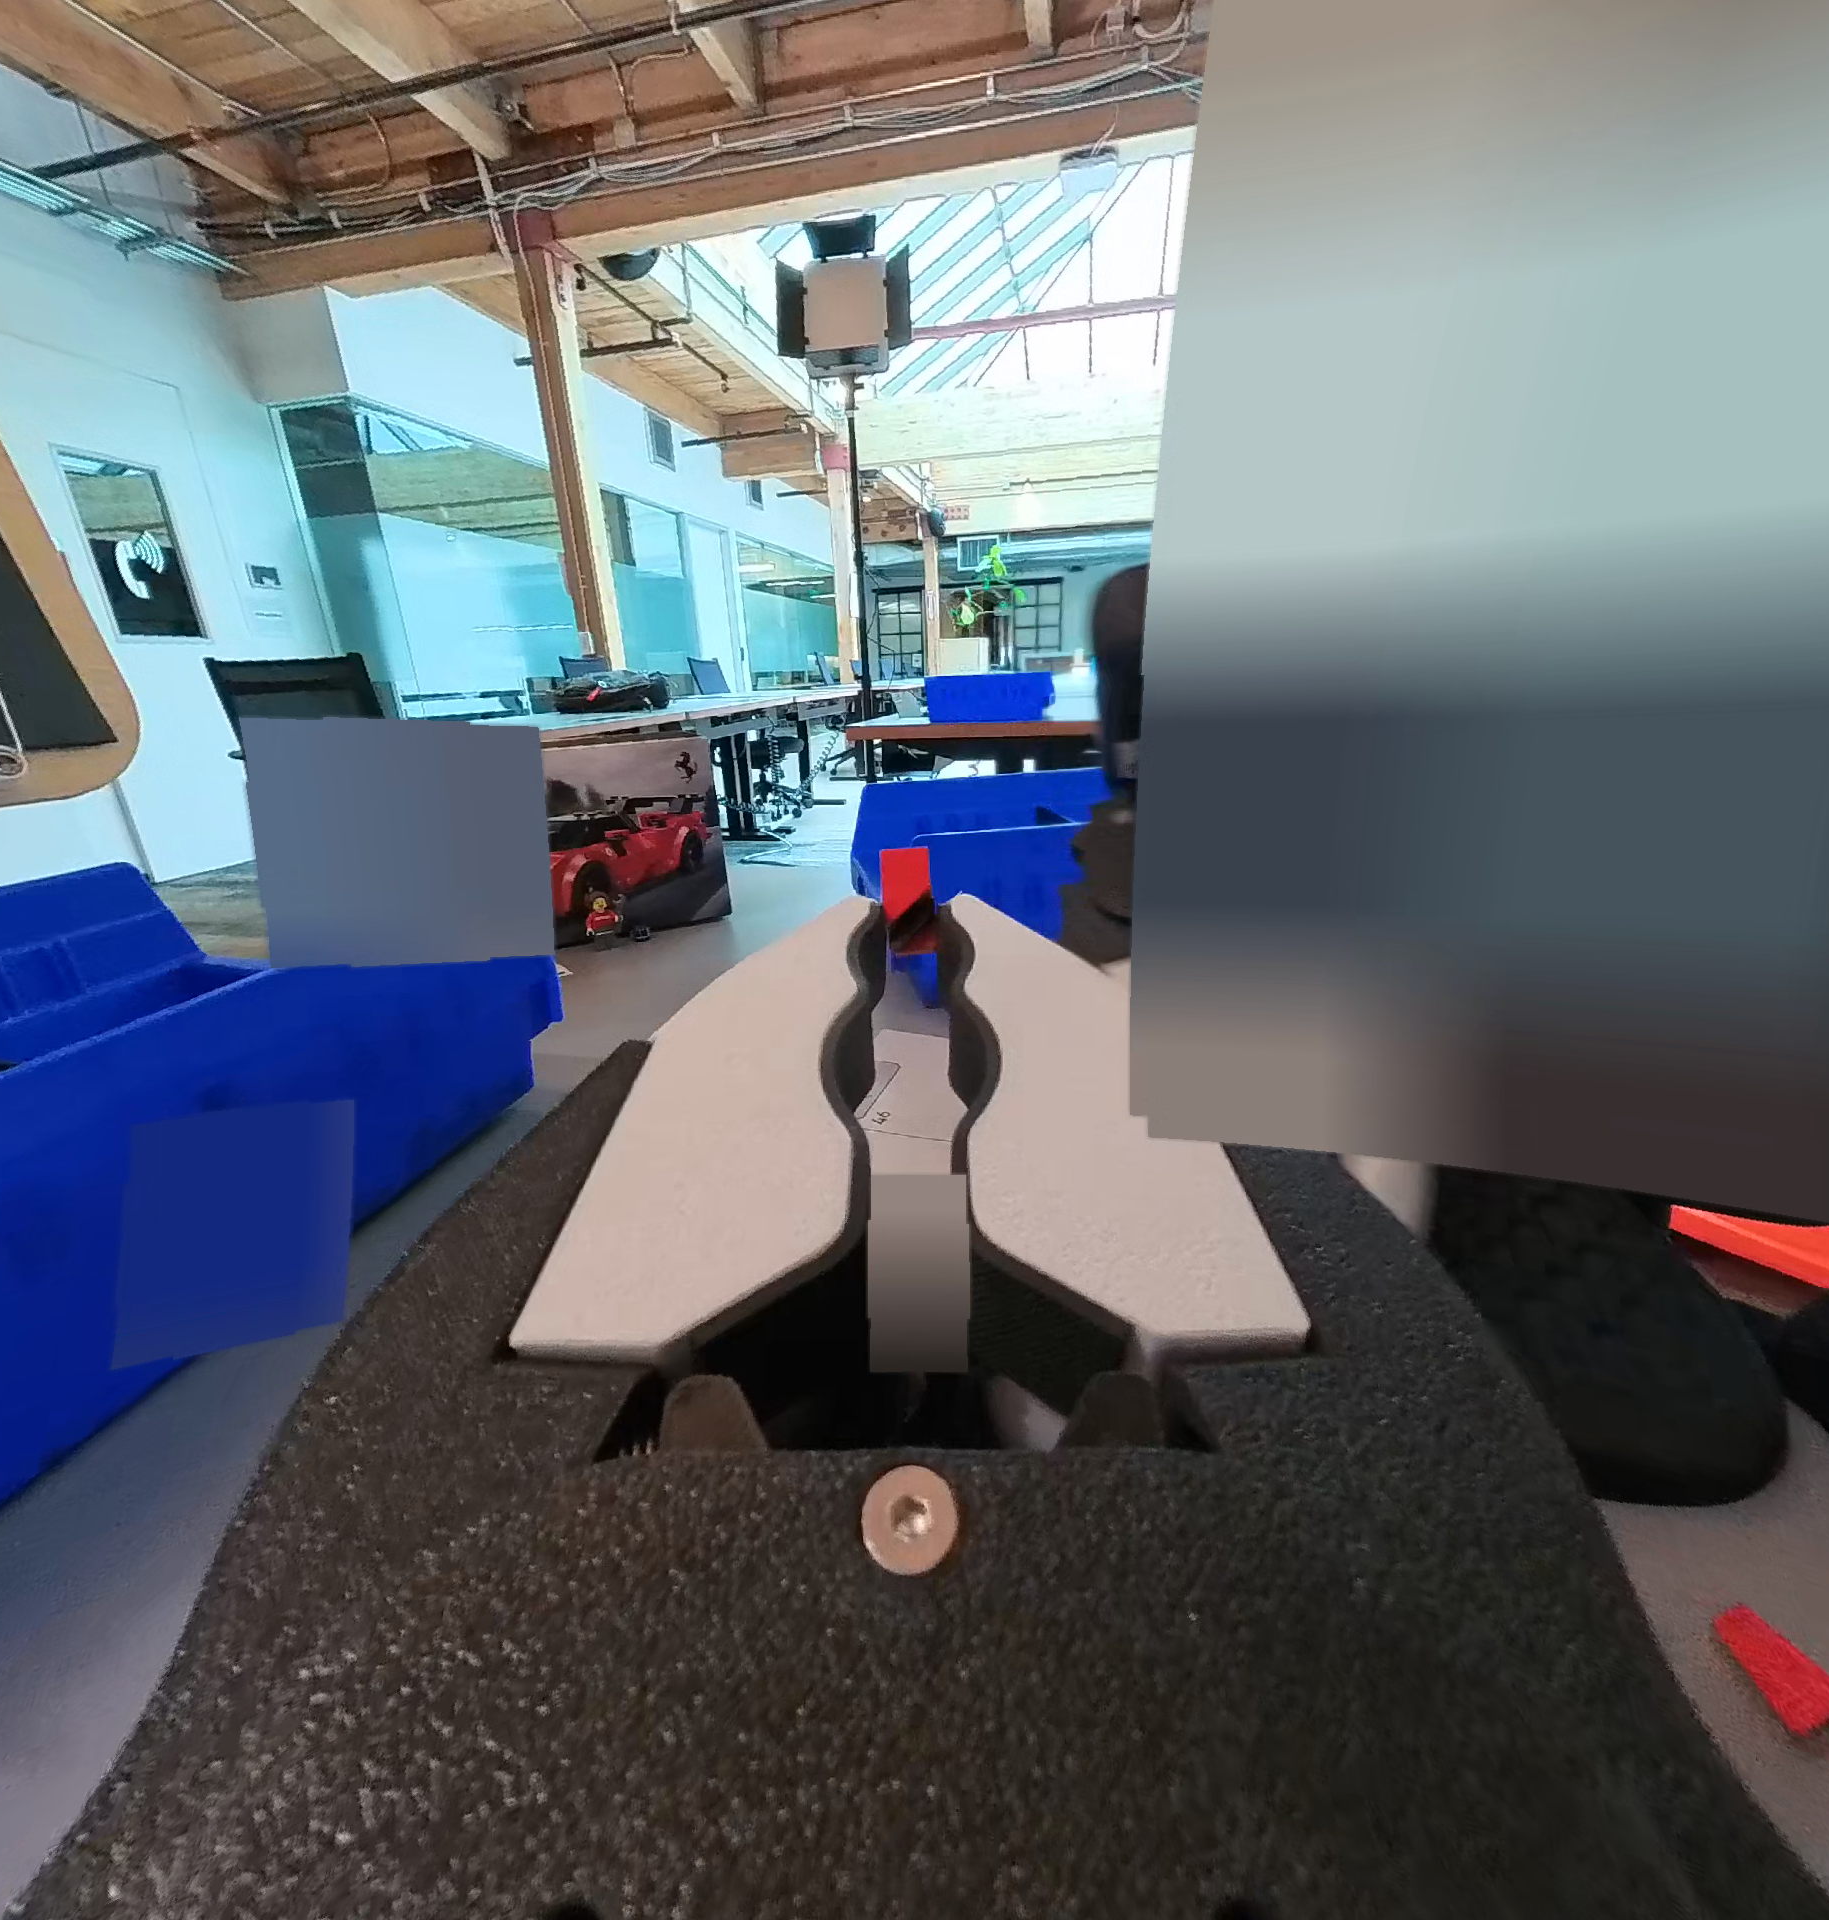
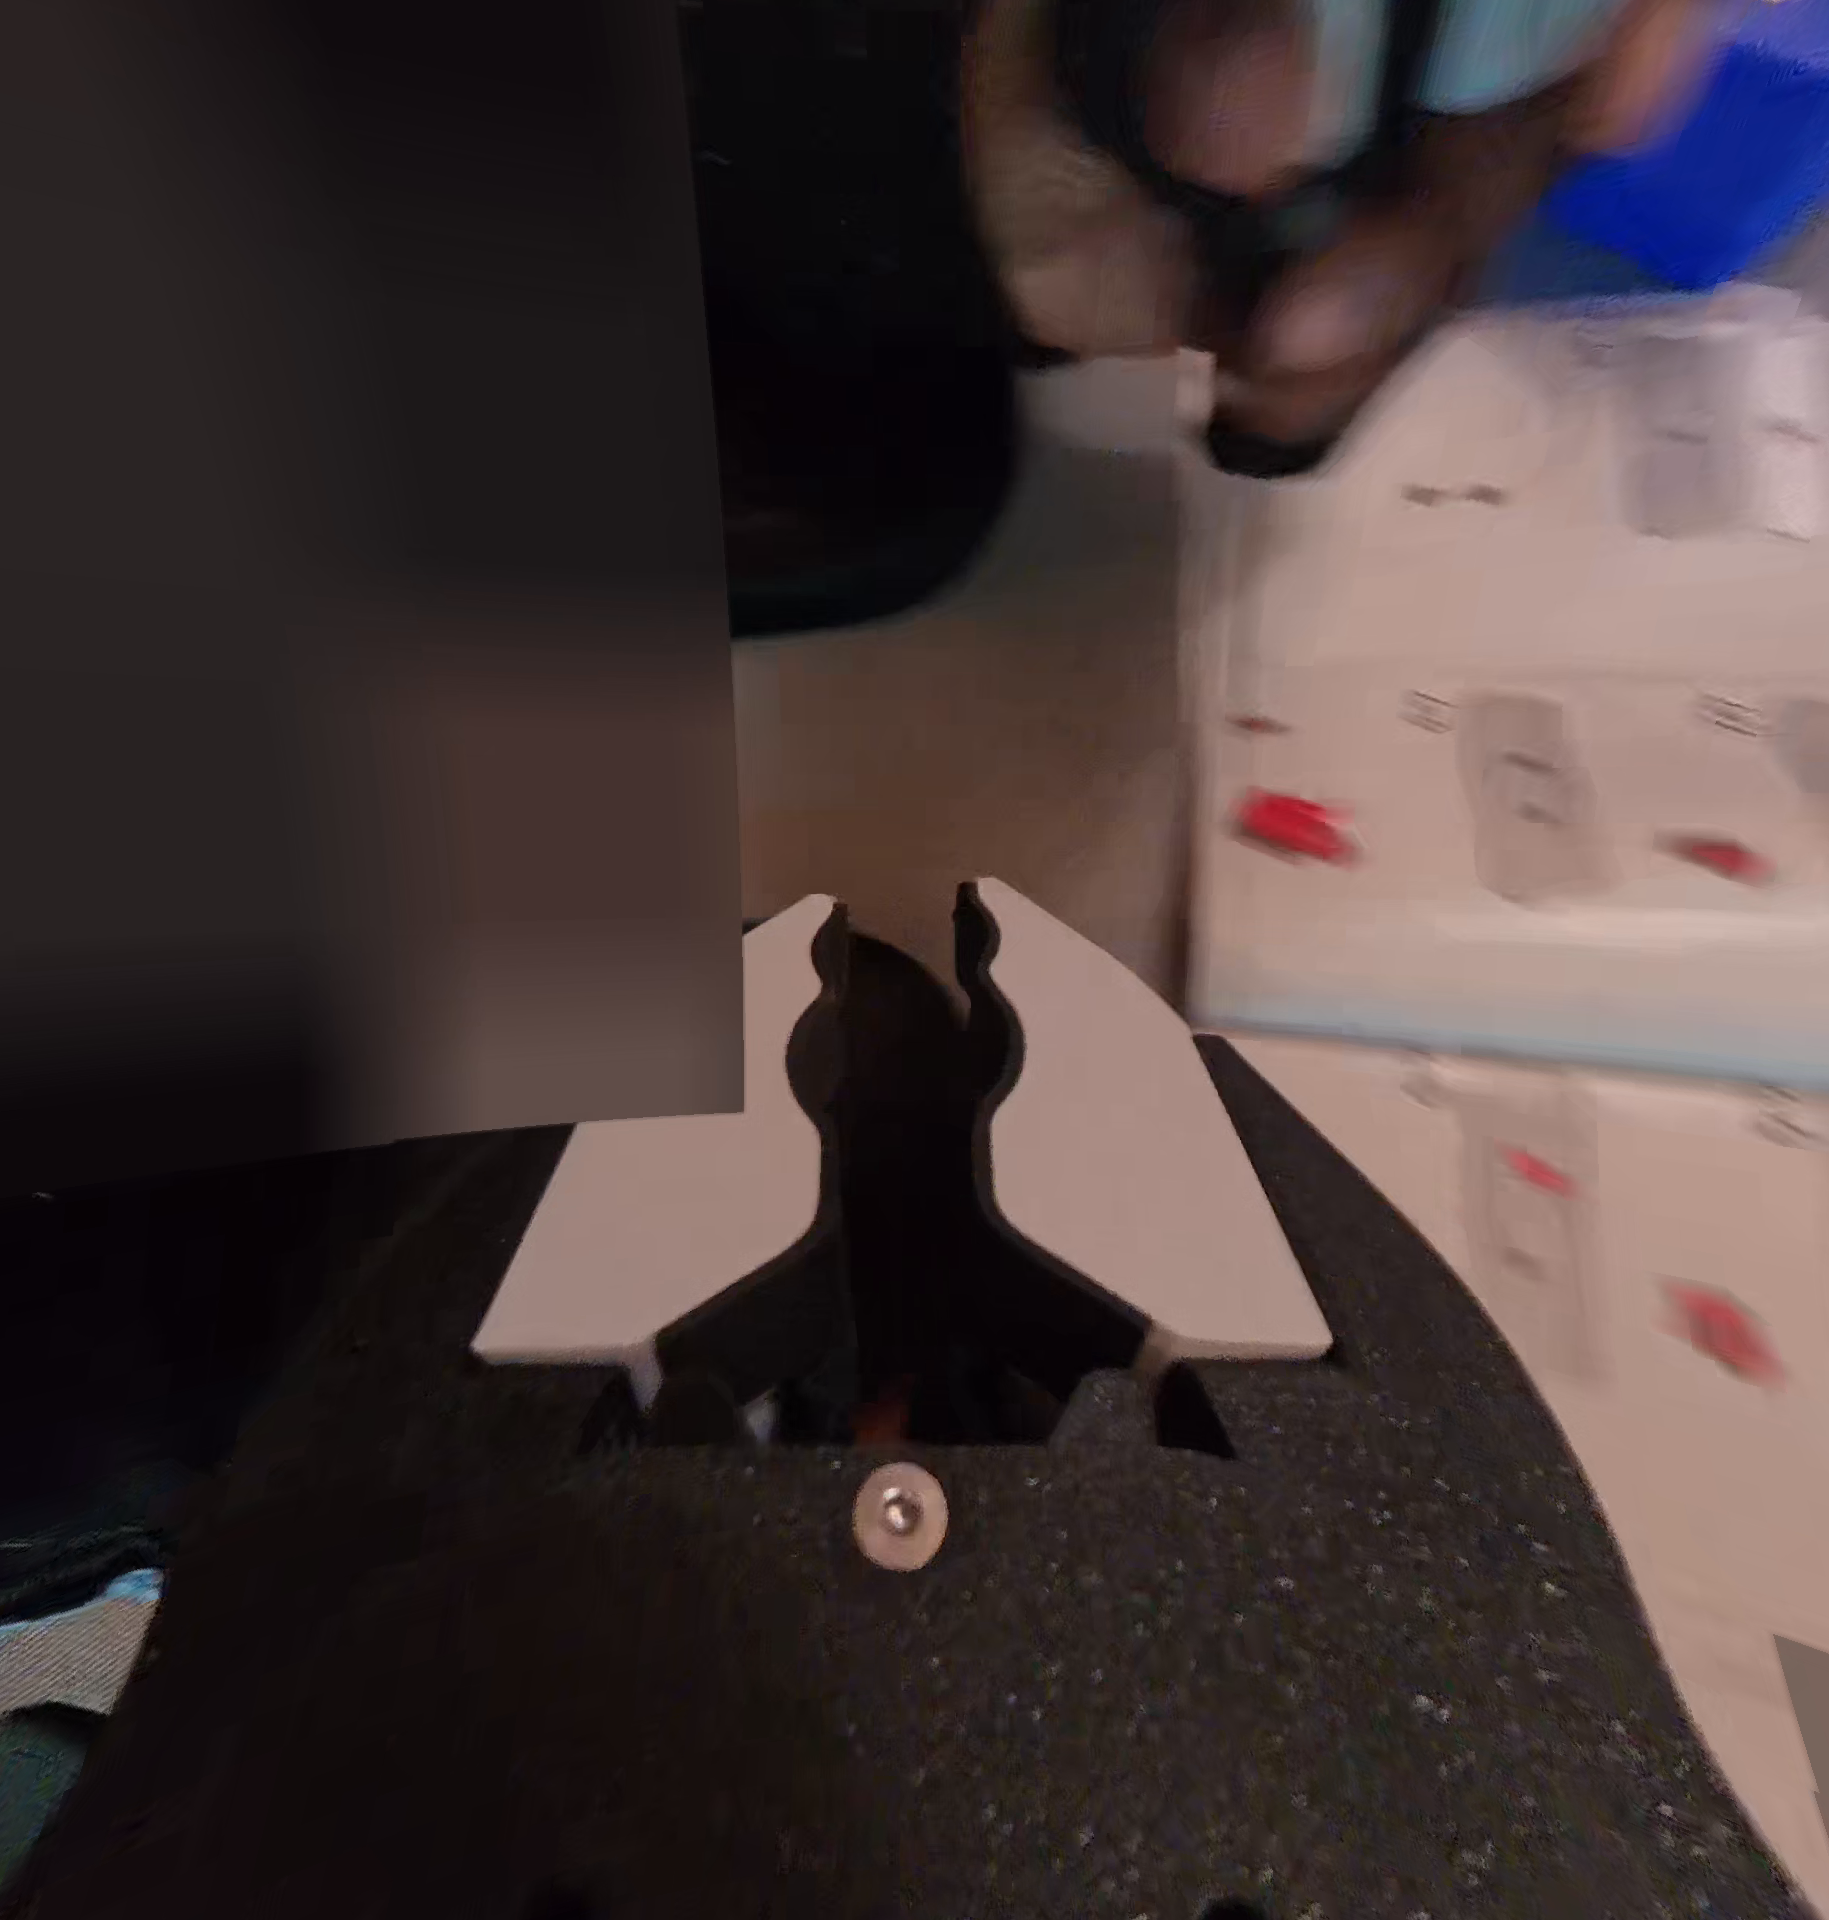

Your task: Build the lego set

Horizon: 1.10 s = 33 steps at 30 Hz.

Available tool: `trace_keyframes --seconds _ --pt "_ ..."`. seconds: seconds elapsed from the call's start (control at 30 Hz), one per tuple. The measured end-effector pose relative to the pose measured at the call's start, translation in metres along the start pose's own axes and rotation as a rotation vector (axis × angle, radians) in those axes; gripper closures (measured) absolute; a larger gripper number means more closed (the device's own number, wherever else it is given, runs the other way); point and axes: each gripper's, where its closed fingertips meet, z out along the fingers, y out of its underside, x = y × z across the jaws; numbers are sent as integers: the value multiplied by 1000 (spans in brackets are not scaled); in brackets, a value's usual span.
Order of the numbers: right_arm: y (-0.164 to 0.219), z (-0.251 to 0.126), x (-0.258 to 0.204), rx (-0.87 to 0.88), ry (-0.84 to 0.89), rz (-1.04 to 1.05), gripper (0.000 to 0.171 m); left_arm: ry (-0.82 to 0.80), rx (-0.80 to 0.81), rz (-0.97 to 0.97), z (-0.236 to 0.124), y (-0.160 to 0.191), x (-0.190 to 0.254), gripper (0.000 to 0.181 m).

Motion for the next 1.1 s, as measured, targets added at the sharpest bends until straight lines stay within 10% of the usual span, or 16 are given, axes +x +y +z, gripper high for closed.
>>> trace_keyframes --seconds 0.43,0.73,1.1 --pt "9 68 -55 -246 89 -209 158 26 -33 78 3 2 11 173" --pt "12 -35 44 59 296 170 159 22 -28 67 3 1 9 173" --pt "61 -67 105 -31 401 382 155 36 -22 6 3 3 7 173"
